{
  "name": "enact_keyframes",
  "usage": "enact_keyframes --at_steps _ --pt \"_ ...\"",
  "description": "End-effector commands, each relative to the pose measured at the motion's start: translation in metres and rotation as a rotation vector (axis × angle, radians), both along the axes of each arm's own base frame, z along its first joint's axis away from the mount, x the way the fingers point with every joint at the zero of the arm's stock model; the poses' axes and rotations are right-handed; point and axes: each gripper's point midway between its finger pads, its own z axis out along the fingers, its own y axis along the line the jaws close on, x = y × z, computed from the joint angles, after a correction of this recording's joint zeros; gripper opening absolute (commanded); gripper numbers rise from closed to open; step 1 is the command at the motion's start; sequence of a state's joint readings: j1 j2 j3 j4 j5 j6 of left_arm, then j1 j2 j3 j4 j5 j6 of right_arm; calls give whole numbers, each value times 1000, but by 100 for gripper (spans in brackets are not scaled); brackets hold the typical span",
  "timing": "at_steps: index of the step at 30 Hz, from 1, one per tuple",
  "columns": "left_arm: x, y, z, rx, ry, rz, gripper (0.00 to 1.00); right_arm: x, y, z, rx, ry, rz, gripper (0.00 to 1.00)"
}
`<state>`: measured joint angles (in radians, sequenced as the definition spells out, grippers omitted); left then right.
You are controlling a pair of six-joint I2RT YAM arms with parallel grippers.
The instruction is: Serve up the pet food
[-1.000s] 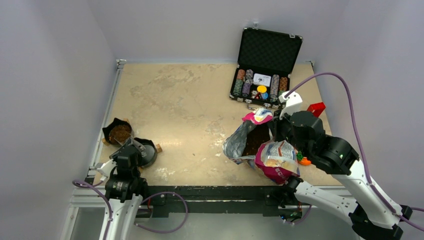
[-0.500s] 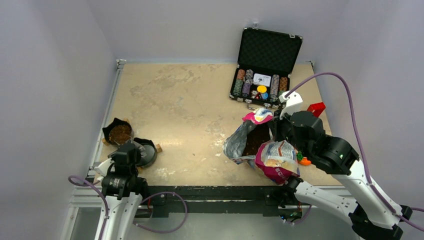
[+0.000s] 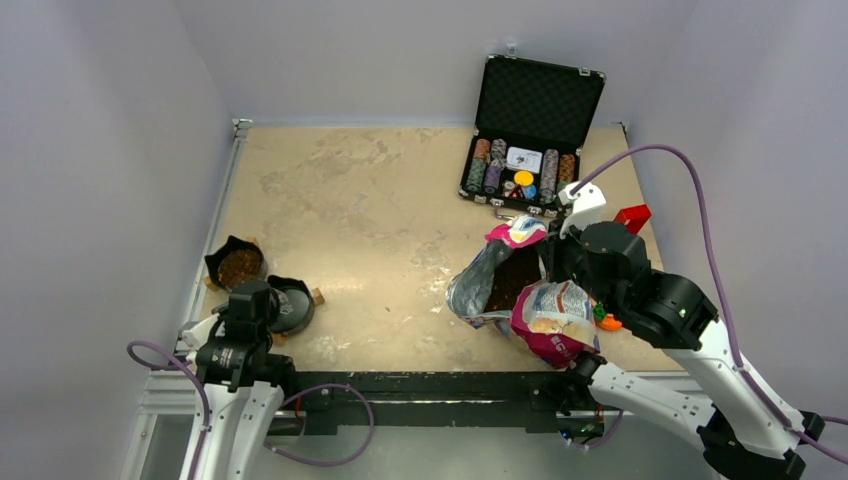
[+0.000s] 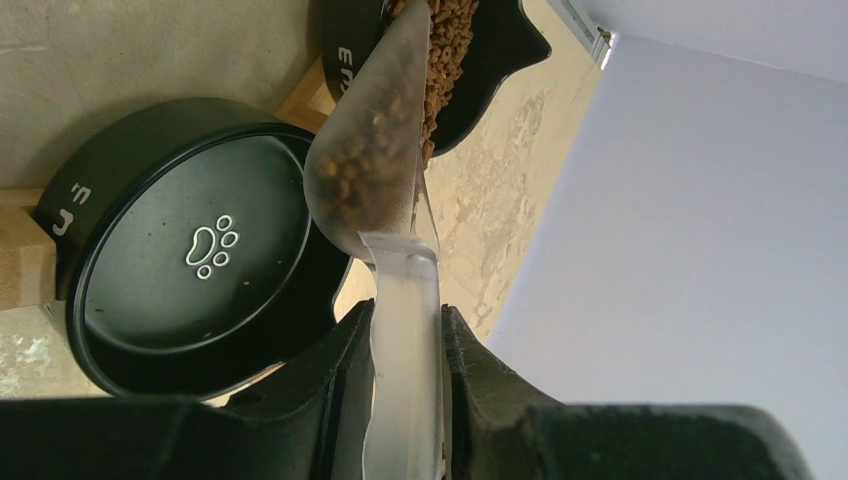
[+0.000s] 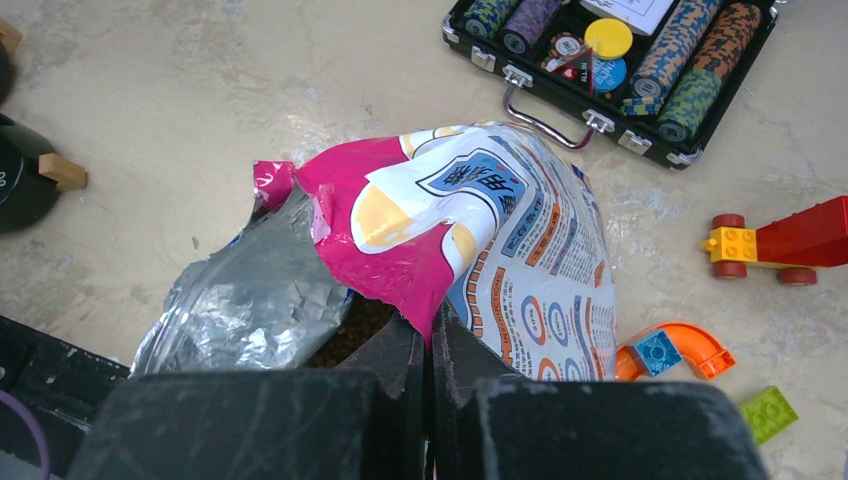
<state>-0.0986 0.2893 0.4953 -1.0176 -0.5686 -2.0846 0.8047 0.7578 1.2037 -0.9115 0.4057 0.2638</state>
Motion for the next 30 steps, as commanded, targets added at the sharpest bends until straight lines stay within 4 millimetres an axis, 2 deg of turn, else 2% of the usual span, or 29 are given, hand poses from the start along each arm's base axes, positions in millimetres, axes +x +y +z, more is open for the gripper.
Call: enact_keyframes --at_steps 1,14,23,30 --pt "3 9 11 -253 -143 260 0 8 4 31 96 -105 -16 0" --pt "21 5 16 -289 -124 282 0 7 -2 30 99 -104 -34 0" --pt "17 1 13 -334 -54 313 0 8 -3 29 95 -101 -39 0" --pt "22 2 24 -363 -31 334 0 9 -2 29 97 -100 -35 0"
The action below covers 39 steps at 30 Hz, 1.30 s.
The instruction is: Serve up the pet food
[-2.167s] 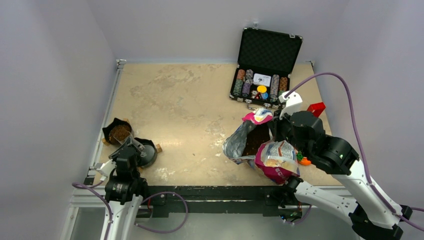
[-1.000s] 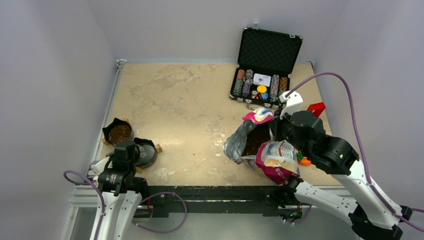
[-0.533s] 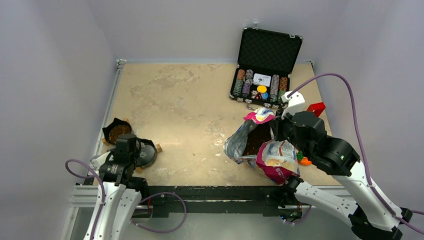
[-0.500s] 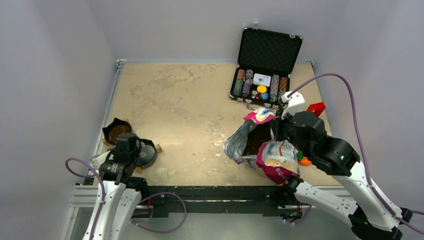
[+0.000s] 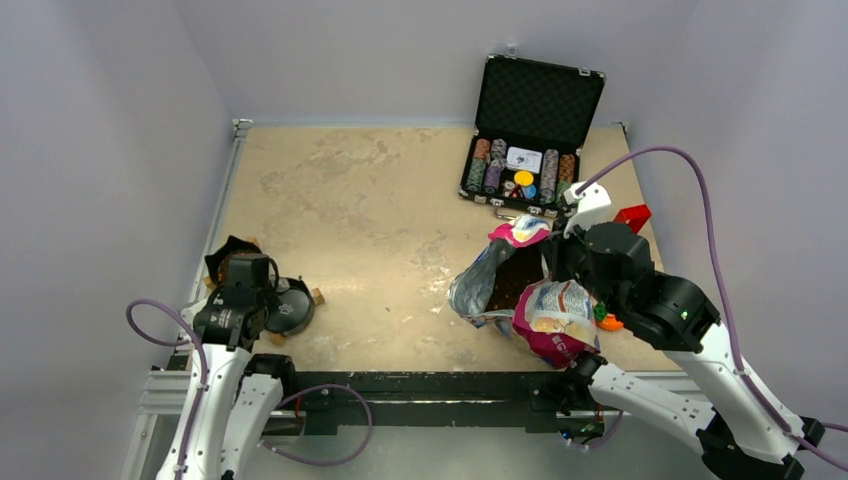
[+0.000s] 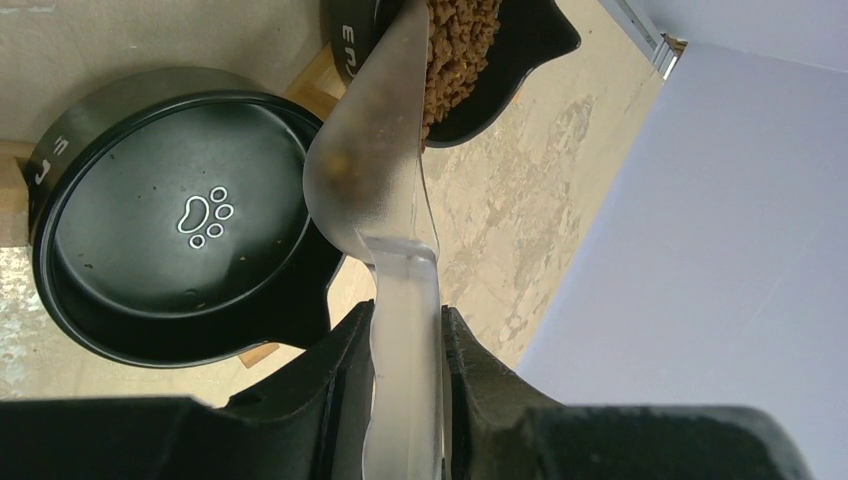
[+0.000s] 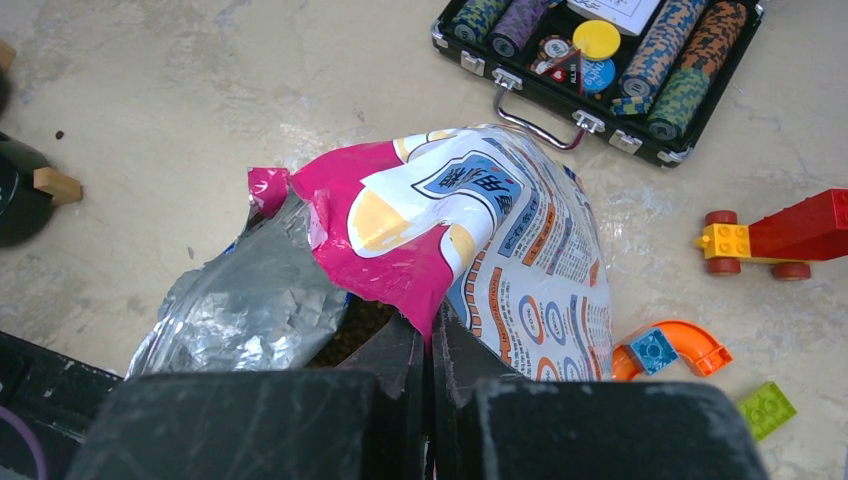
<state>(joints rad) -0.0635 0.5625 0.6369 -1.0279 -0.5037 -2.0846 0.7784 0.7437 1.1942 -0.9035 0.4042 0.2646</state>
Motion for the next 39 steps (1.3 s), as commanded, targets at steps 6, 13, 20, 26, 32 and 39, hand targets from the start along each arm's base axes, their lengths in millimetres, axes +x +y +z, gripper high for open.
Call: enact_keyframes --at_steps 6,13,20,26,32,39 --pt "13 6 23 -329 -138 362 0 7 4 28 86 -91 -12 0" --pt "15 13 32 -345 -137 393 0 6 3 29 89 -93 -15 0" --pt "28 18 42 -356 -170 397 0 7 4 29 92 -90 -12 0" --pt "40 24 46 -353 -171 377 0 6 2 29 90 -91 -18 0" --pt "49 33 55 -374 -187 391 0 7 0 29 88 -93 -23 0" --pt "60 37 71 -383 -167 374 0 7 1 28 89 -91 -23 0"
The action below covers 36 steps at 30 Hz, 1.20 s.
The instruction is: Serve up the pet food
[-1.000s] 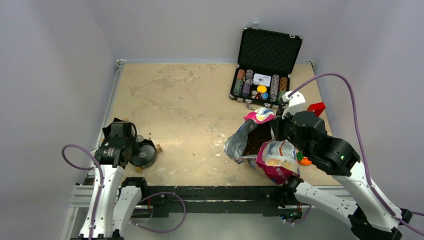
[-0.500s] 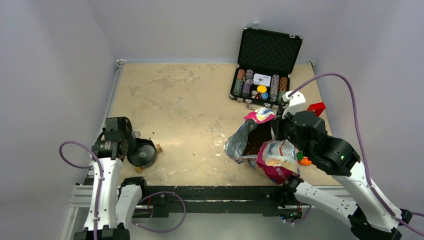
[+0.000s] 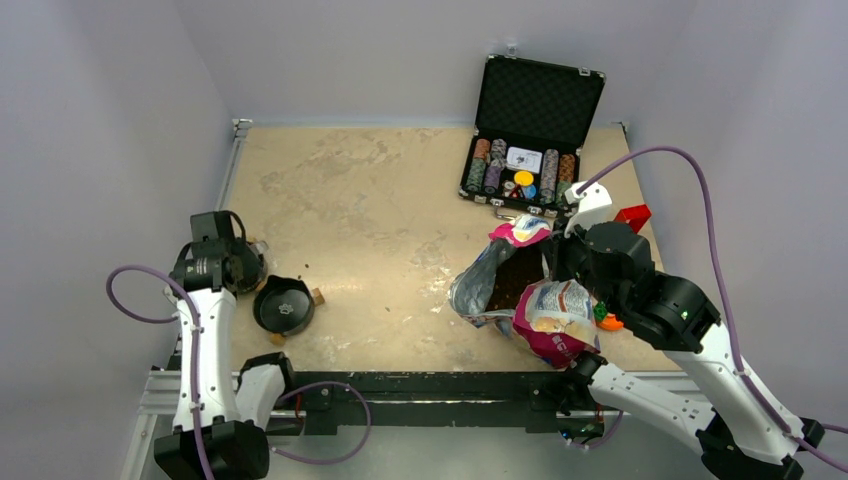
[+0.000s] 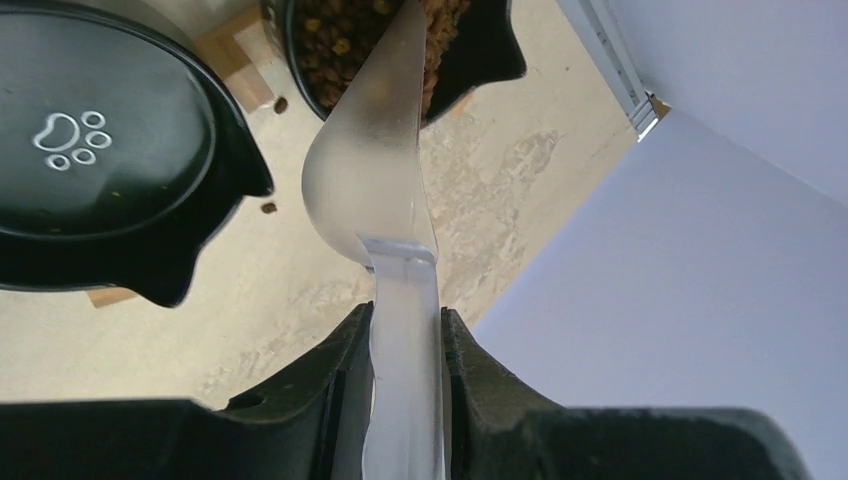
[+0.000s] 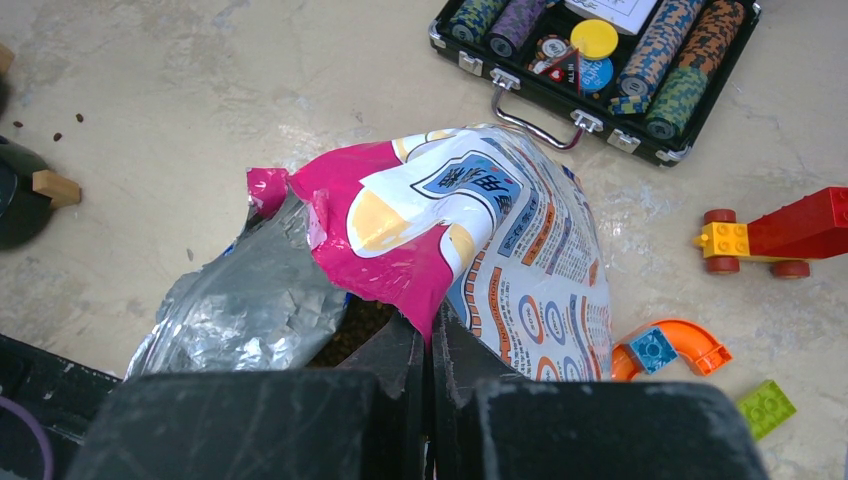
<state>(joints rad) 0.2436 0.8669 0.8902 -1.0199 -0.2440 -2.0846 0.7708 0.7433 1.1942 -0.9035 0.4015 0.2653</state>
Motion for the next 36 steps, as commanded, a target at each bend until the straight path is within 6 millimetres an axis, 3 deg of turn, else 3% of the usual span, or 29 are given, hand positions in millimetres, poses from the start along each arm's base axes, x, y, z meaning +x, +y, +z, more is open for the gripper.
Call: enact_keyframes --at_steps 1,9,13,19,25,29,33,36 --pt "20 11 37 -155 -172 234 0 7 2 29 88 -94 -18 0" --pt "12 4 24 -202 -137 247 0 8 0 29 81 -101 -26 0" --pt "11 6 28 -189 -154 252 0 8 0 29 81 -100 -26 0" --pt "13 6 51 -133 -140 177 0 8 2 30 85 -101 -20 0" --pt "2 -14 86 -14 -57 -111 0 9 3 33 87 -106 -13 0" --pt "-15 -46 85 -45 -78 -282 0 9 6 35 91 -104 -4 0" --pt "8 -96 102 -108 -376 -572 0 10 11 38 99 -99 10 0" --pt "10 -140 123 -103 -474 -893 0 12 14 40 99 -94 17 0"
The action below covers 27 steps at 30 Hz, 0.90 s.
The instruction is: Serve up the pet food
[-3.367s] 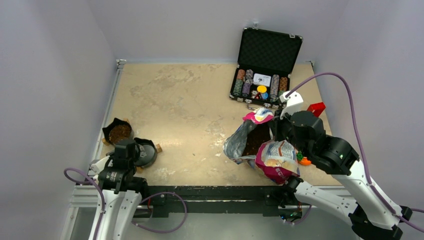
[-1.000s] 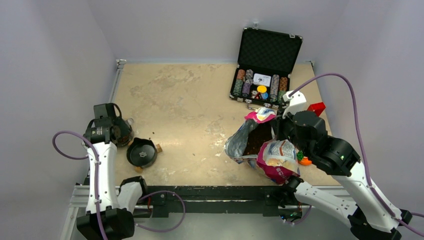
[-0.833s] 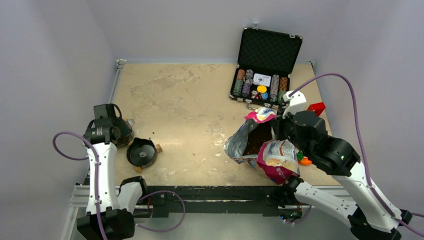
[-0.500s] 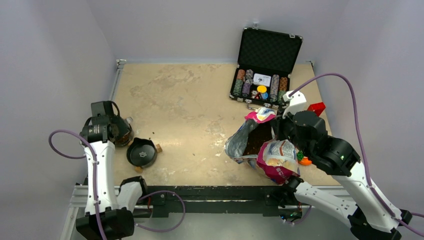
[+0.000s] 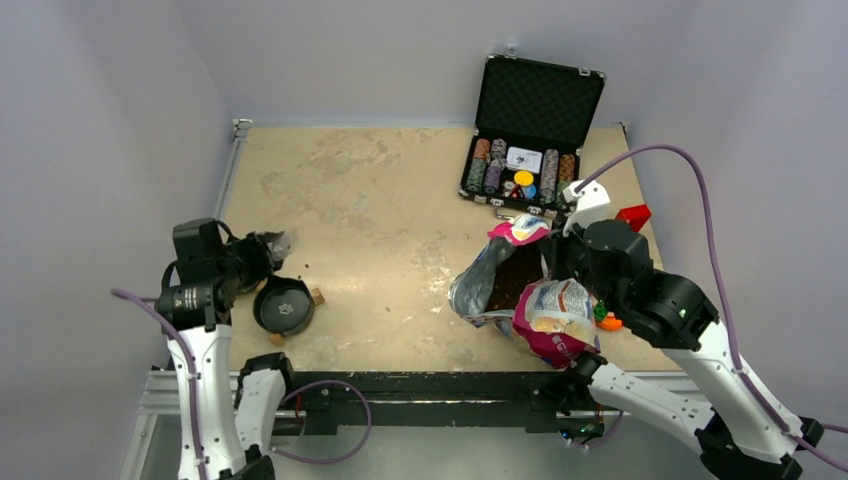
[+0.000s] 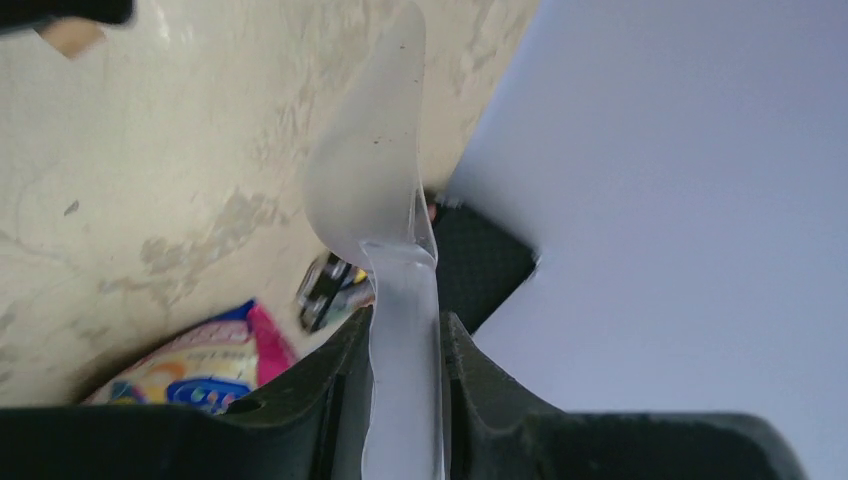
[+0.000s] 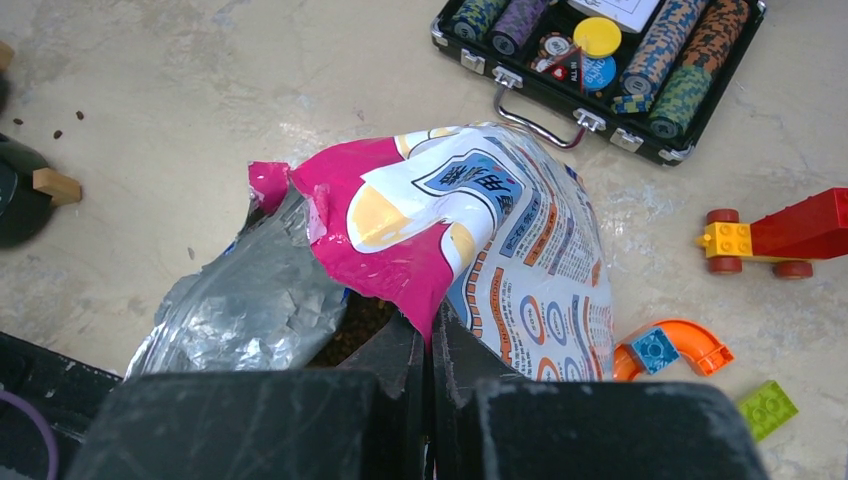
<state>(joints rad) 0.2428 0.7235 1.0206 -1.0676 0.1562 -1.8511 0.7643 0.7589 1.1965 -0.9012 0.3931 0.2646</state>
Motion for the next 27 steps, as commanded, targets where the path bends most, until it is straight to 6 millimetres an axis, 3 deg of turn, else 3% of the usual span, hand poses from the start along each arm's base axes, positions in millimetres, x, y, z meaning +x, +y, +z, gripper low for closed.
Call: enact_keyframes --at_steps 1,6,11,15,19,25,27 --pt "17 -76 56 23 -293 -548 0 10 12 43 104 -102 14 0" --pt "-6 -165 95 73 -455 -993 0 15 15 48 102 -93 2 0" --pt "-53 -245 87 48 -466 -1327 0 23 11 53 69 -93 -46 0" --pt "-90 -262 91 149 -478 -1574 0 24 9 60 66 -99 -54 0" --pt "-107 -292 104 269 -590 -1850 0 18 19 61 77 -98 22 0" --pt "-109 -332 75 405 -507 -2182 0 12 21 70 53 -127 91 0" --pt "-107 -341 54 466 -432 -2261 0 9 22 73 61 -133 104 0"
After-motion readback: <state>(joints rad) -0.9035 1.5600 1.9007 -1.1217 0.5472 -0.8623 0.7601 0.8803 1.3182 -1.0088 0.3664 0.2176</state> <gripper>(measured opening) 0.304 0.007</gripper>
